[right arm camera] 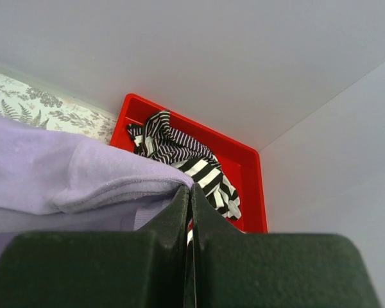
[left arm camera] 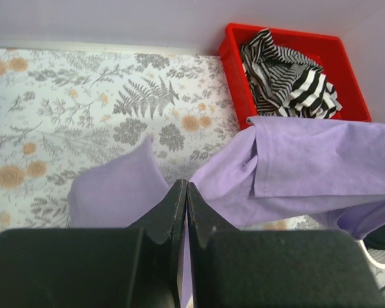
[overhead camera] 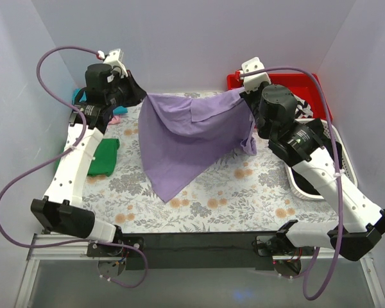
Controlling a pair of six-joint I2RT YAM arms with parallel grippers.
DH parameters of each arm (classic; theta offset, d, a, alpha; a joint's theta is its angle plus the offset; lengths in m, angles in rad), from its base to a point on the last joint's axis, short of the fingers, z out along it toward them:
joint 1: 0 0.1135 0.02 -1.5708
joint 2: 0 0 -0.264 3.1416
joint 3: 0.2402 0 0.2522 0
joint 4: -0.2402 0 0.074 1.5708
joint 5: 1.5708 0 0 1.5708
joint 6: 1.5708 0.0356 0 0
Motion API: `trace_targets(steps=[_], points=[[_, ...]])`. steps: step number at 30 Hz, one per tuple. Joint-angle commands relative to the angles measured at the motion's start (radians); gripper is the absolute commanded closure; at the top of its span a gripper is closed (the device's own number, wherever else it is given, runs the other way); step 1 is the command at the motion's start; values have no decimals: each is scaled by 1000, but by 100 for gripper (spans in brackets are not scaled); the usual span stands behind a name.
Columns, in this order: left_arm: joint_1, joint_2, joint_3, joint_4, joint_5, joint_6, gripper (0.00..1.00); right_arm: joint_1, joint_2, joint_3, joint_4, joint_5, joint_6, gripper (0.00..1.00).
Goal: Fold and stack the t-shirts
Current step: Flatten the tshirt out
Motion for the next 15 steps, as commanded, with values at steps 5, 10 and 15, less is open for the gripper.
trace_targets(steps=[5,10,15], points=[[81,-107,-59,-41,-82,68,100,-5,-79,-12,29,13,14,99],[83,-113,115,-156,-122,105,100,-2,-123,34,-28,-7,31,99],[84,-218,178,-207,-105,104,100,3,-234,63,-138,-143,119,99]])
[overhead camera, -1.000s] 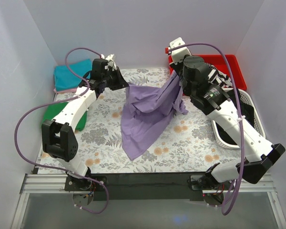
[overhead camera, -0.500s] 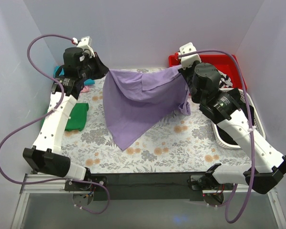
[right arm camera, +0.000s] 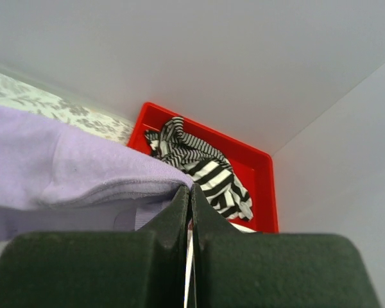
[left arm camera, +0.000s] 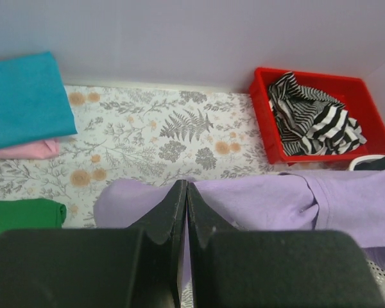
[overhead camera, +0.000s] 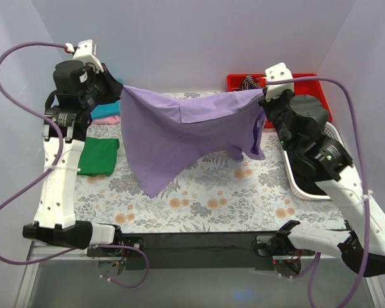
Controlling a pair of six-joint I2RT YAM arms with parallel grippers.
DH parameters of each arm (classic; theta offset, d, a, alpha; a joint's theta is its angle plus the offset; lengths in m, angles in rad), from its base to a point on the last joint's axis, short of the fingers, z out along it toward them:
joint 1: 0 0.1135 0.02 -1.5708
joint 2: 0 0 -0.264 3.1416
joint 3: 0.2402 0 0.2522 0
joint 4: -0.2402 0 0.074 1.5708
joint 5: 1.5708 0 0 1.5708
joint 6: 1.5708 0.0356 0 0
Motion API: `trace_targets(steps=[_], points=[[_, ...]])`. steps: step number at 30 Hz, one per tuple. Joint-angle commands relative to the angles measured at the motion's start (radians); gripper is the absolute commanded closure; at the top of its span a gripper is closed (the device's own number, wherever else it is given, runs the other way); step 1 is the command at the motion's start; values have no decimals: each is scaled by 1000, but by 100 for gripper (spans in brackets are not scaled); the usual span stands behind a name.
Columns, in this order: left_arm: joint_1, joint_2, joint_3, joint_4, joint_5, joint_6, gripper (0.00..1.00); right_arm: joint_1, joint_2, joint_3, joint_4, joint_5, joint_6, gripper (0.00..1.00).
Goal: Fold and stack the t-shirts
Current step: Flatten the tshirt out
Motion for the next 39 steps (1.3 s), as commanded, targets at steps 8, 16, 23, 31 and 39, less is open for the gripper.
trace_targets(steps=[8,16,23,31,39], points=[[2,-215,285,-152,40,28,100,2,-257,57,-78,-410,112,99],[2,-373,219,-107,3,10,100,2,-346,89,-77,-550,111,99],[2,-416,210,-123,-21,-36,100,2,-311,75,-72,-567,111,99],[2,-396,-138,-55,-15,-113,100,2,-142,-113,35,-423,158,99],[3,-272,-502,205,2,-117,100,-24,45,-380,238,-205,204,99]])
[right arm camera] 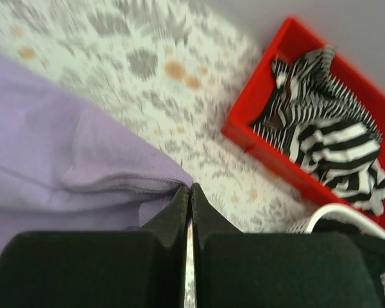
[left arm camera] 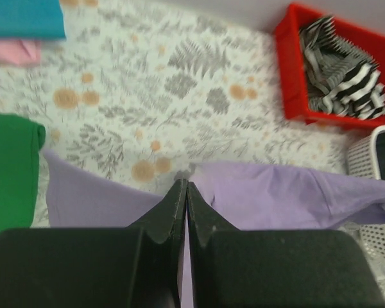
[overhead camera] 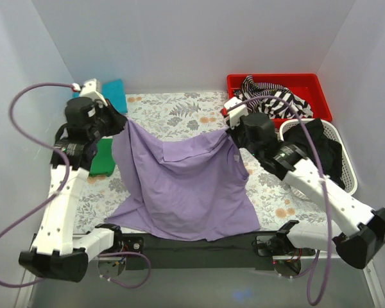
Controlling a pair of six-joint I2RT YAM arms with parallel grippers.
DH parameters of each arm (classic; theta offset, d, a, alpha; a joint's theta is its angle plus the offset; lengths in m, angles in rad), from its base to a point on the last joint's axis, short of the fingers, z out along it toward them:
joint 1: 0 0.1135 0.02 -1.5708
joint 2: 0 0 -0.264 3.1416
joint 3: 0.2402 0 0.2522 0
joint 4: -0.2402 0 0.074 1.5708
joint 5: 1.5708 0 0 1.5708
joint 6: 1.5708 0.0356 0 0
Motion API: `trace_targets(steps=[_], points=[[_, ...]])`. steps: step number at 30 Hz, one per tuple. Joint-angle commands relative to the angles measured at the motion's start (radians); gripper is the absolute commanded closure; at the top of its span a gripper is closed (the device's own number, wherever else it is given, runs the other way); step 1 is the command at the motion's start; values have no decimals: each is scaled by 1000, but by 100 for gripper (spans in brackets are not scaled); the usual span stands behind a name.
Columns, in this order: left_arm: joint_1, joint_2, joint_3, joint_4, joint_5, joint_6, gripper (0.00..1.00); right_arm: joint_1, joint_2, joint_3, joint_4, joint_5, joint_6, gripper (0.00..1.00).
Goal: Fold and stack the t-shirts
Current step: Flatten the tshirt out
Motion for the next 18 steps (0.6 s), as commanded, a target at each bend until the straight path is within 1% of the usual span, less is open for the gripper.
trace_targets(steps=[1,2,4,5,7,8,9,11,12,13,14,16,18], points=[[3,60,-83,142,25,-9,100,-52,62,-31,182,128,37,99],[6,115,-109,187,37,-20,100,-70,93,-24,190,112,43,99],[6,186,-118,214,66,-22,100,-125,187,-7,210,112,64,99],[9,261,-123,250,75,-22,100,-145,219,5,213,96,69,99],[11,329,-132,286,83,-17,100,-190,305,39,247,95,74,99],[12,373,-125,309,95,-16,100,-205,333,56,264,57,72,99],[15,446,-114,324,97,-13,100,-225,366,74,287,56,71,99],[17,531,-86,358,97,-11,100,-241,481,157,285,40,49,99],[18,612,-72,369,89,-2,100,-245,524,192,269,44,43,99],[18,648,-36,370,67,3,100,-248,602,225,268,61,43,99],[20,680,-20,384,36,3,100,-254,644,281,268,69,46,99],[21,773,24,412,7,20,100,-265,737,334,282,96,49,99],[28,833,81,392,-41,23,100,-277,791,409,273,95,45,99]])
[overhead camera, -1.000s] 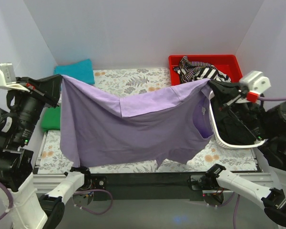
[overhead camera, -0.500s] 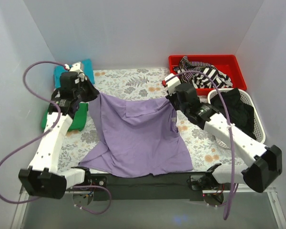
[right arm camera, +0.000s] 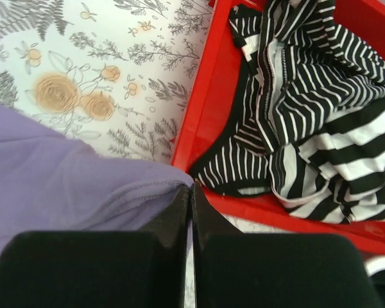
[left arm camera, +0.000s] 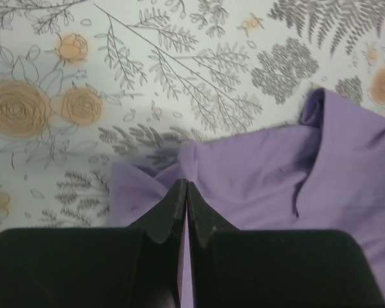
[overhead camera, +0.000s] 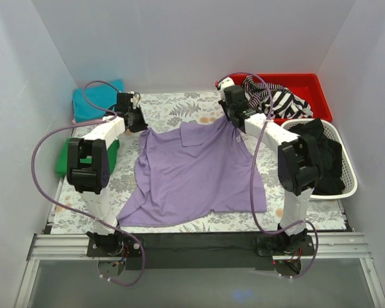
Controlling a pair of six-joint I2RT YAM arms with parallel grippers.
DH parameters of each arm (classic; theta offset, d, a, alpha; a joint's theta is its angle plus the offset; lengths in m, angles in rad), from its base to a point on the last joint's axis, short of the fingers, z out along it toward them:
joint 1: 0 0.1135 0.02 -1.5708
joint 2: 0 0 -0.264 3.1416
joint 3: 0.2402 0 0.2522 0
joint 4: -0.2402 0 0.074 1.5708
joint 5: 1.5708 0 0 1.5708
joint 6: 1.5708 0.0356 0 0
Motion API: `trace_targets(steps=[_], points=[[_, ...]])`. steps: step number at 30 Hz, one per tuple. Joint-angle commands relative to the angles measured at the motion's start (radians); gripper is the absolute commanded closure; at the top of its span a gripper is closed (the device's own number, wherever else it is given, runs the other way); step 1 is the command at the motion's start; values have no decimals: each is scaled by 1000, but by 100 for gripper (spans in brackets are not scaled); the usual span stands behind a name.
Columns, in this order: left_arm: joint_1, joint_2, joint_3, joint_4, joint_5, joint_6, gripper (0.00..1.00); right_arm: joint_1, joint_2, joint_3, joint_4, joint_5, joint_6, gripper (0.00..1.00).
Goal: Fold and stack the t-shirts
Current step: Flatten the tshirt out
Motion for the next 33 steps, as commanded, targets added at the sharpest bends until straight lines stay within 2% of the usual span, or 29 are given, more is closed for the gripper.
trace_targets(steps=[1,2,3,4,5,6,7,8,10,13,14,18,22,28,30,33], points=[[12,79,147,33,-90,24,100,-16,99,132,38,86,3,99],[12,104,176,10,-92,32,98,-17,117,160,16,104,4,99],[12,130,207,-13,-115,38,86,-20,133,208,-4,107,6,99],[12,158,241,-33,-159,37,66,-20,154,226,-16,105,6,90],[15,194,296,-85,-184,30,37,-20,159,235,-19,145,9,86],[16,205,316,-108,-266,29,31,-23,157,244,-18,167,16,82],[16,203,321,-111,-291,32,22,-23,151,243,-21,179,16,78],[25,181,313,-113,-288,53,17,-26,139,240,-24,176,18,78],[31,157,308,-114,-243,75,14,-25,81,212,-24,133,13,75],[31,108,307,-171,-173,84,14,-22,-10,177,-24,-17,15,73],[31,97,302,-203,-87,80,14,-19,-31,174,-31,-57,15,72],[31,22,194,-220,63,70,13,22,-131,154,-105,-187,49,71],[31,12,34,-170,37,34,13,81,-194,82,-114,-203,55,70],[31,32,-8,-141,0,17,12,112,-209,16,-120,-203,70,70],[35,15,-17,-119,-15,12,8,116,-211,-1,-123,-211,73,70],[76,15,-15,-93,29,0,7,124,-211,-24,-127,-220,78,71]])
